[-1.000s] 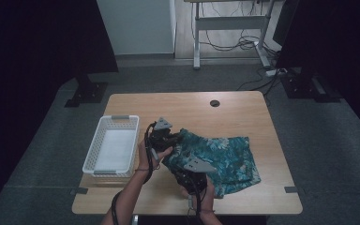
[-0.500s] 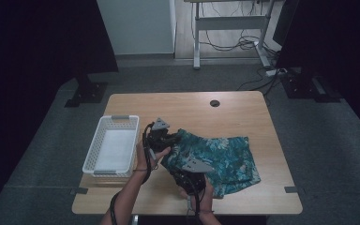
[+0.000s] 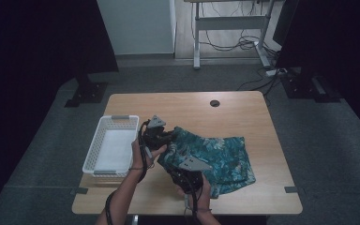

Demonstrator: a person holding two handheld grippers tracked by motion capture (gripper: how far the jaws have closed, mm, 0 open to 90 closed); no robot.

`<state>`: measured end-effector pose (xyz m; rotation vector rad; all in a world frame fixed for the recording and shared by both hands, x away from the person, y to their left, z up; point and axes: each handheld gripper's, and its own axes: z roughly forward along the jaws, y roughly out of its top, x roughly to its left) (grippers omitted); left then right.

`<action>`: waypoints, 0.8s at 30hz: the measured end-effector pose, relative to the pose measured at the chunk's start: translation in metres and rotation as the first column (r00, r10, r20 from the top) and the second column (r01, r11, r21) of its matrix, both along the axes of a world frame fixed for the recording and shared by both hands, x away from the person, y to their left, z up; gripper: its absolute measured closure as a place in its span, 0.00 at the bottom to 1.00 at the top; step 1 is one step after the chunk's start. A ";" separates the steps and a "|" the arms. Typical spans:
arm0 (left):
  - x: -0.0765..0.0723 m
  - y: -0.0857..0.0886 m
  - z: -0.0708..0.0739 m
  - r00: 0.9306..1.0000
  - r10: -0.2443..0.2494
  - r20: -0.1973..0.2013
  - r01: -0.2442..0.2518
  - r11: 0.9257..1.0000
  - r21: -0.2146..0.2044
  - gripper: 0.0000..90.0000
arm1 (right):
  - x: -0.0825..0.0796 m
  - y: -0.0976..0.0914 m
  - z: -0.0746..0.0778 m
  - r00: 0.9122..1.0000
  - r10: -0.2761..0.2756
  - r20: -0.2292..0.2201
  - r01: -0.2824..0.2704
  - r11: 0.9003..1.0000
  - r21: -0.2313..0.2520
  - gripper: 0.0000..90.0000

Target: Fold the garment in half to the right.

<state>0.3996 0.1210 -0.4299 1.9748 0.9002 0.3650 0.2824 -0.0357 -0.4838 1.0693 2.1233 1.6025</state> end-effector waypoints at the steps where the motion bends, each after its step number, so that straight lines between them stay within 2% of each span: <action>1: 0.000 0.000 0.000 1.000 0.000 -0.001 0.000 1.000 0.004 0.93 | 0.000 0.000 0.000 1.000 0.000 -0.001 0.000 1.000 0.002 0.95; 8: 0.002 0.000 0.001 1.000 -0.008 -0.002 0.008 1.000 0.018 0.93 | 0.001 0.001 -0.001 1.000 0.000 -0.009 0.000 1.000 0.001 0.95; 24: 0.016 0.009 -0.002 1.000 0.001 -0.013 -0.001 1.000 0.026 0.93 | 0.013 0.018 0.002 1.000 -0.011 -0.016 0.011 1.000 -0.012 0.95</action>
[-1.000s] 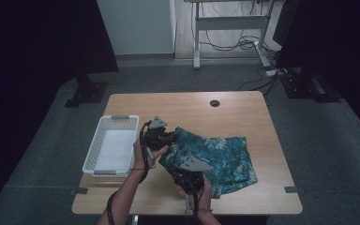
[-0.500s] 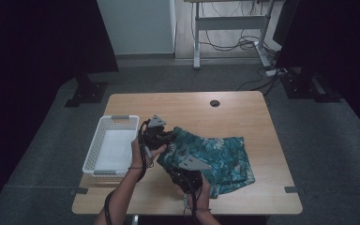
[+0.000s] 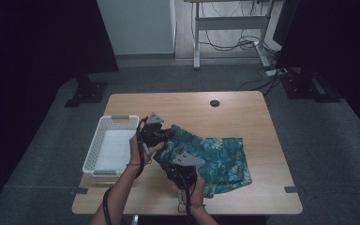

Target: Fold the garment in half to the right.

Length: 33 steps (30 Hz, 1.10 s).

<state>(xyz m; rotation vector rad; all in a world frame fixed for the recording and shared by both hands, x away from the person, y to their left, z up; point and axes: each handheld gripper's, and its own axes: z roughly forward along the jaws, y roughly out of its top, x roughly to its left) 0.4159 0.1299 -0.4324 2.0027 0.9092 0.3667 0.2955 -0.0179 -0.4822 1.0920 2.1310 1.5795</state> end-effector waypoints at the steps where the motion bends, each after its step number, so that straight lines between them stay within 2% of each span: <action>1: 0.001 0.000 0.000 1.000 0.001 0.000 -0.001 1.000 0.001 0.93 | 0.001 0.001 0.000 1.000 -0.002 -0.001 0.002 1.000 -0.001 0.95; 9: -0.003 0.002 0.002 1.000 -0.006 0.009 0.006 1.000 0.001 0.93 | 0.003 0.004 0.001 1.000 -0.008 -0.002 0.008 1.000 -0.002 0.95; 13: -0.007 0.006 0.017 1.000 -0.005 0.031 0.006 1.000 -0.005 0.93 | 0.001 0.007 0.011 1.000 -0.007 0.011 0.007 1.000 0.007 0.95; 16: -0.011 0.010 0.031 0.999 0.001 0.045 0.000 1.000 -0.010 0.93 | -0.003 0.010 0.023 0.999 0.002 0.036 -0.003 1.000 0.025 0.95; 18: -0.013 0.011 0.035 0.999 0.002 0.045 -0.001 1.000 -0.019 0.93 | -0.006 0.012 0.029 0.999 0.008 0.051 -0.010 0.999 0.032 0.95; 22: -0.014 0.011 0.032 0.999 0.002 0.038 -0.002 1.000 -0.009 0.93 | -0.009 0.012 0.029 0.998 0.020 0.054 -0.021 0.999 0.028 0.95; 28: -0.008 0.015 0.022 1.000 0.016 0.012 -0.015 1.000 -0.009 0.93 | -0.006 0.011 0.024 0.999 0.017 0.034 -0.018 0.999 0.036 0.95; 33: -0.008 0.020 0.020 1.000 0.025 0.008 -0.025 1.000 -0.015 0.93 | -0.005 0.012 0.022 0.999 0.016 0.029 -0.017 0.999 0.038 0.95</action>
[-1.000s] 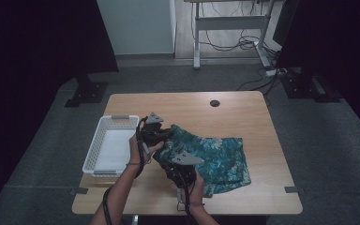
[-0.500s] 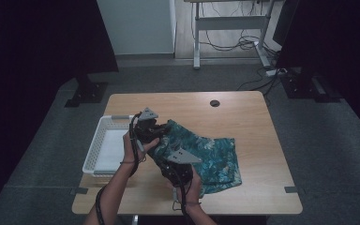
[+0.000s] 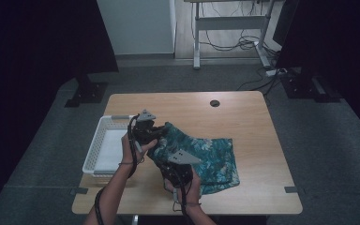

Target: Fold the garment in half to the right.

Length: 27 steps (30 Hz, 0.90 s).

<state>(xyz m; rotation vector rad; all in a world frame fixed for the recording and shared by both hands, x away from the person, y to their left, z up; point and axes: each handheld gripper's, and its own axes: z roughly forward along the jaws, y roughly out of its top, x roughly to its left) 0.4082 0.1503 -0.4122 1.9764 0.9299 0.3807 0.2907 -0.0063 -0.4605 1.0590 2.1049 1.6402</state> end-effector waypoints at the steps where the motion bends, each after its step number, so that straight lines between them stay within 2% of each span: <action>1: 0.000 0.001 0.000 1.000 -0.001 0.001 0.001 1.000 0.001 0.93 | 0.000 0.001 0.000 1.000 0.001 0.001 -0.001 1.000 -0.001 0.95; 9: -0.003 0.003 0.003 1.000 -0.003 0.006 0.003 1.000 -0.002 0.93 | -0.003 0.004 0.001 1.000 0.004 0.006 -0.004 1.000 0.001 0.95; 11: -0.003 0.006 0.006 1.000 -0.006 0.001 0.006 1.000 -0.027 0.93 | -0.002 0.005 0.002 1.000 0.007 0.008 -0.007 1.000 0.004 0.95; 16: -0.005 0.014 0.025 1.000 0.007 0.021 -0.006 0.999 -0.043 0.93 | -0.002 0.010 0.017 0.999 0.026 0.026 -0.027 0.999 0.033 0.95; 19: -0.009 0.016 0.032 0.999 0.008 0.033 -0.007 0.999 -0.037 0.93 | -0.005 0.013 0.028 0.998 0.034 0.048 -0.036 0.999 0.039 0.95; 22: -0.012 0.014 0.030 0.999 0.006 0.033 -0.005 1.000 -0.030 0.93 | -0.007 0.012 0.029 0.998 0.033 0.050 -0.035 0.999 0.036 0.95; 27: -0.008 0.010 0.019 1.000 0.004 0.016 -0.004 1.000 -0.011 0.93 | -0.006 0.007 0.019 0.999 0.033 0.028 -0.034 0.999 0.029 0.95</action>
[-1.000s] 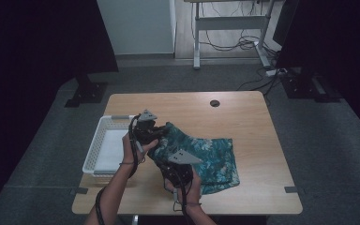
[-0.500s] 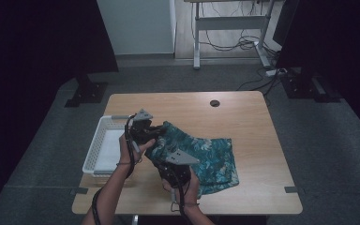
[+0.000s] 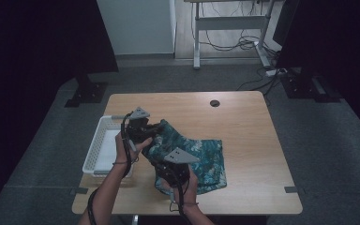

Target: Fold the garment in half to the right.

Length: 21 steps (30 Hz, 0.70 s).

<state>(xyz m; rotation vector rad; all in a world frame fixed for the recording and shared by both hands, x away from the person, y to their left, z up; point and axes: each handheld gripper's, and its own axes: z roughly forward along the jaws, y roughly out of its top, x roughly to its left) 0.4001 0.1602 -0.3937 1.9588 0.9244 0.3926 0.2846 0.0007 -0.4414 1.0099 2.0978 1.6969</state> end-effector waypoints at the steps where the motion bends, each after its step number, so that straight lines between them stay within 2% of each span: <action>1: 0.001 -0.001 -0.002 1.000 0.000 -0.004 0.000 1.000 0.002 0.93 | 0.001 -0.001 -0.002 1.000 -0.001 -0.004 0.001 1.000 0.000 0.95; 6: 0.002 -0.002 -0.007 1.000 0.002 -0.009 -0.002 1.000 0.009 0.93 | 0.004 -0.006 -0.006 1.000 -0.010 -0.018 0.010 1.000 0.000 0.95; 14: -0.002 0.003 -0.001 1.000 0.007 0.003 -0.007 1.000 0.016 0.93 | 0.002 -0.004 -0.006 1.000 -0.017 -0.026 0.016 1.000 -0.018 0.95; 18: -0.003 0.008 0.007 1.000 0.008 0.014 -0.008 1.000 0.016 0.93 | 0.002 -0.002 0.000 1.000 -0.009 -0.024 0.008 1.000 -0.012 0.95; 21: -0.007 0.012 0.025 0.999 0.008 0.048 -0.009 1.000 0.003 0.93 | 0.003 0.003 0.012 1.000 0.004 -0.008 -0.004 1.000 0.003 0.95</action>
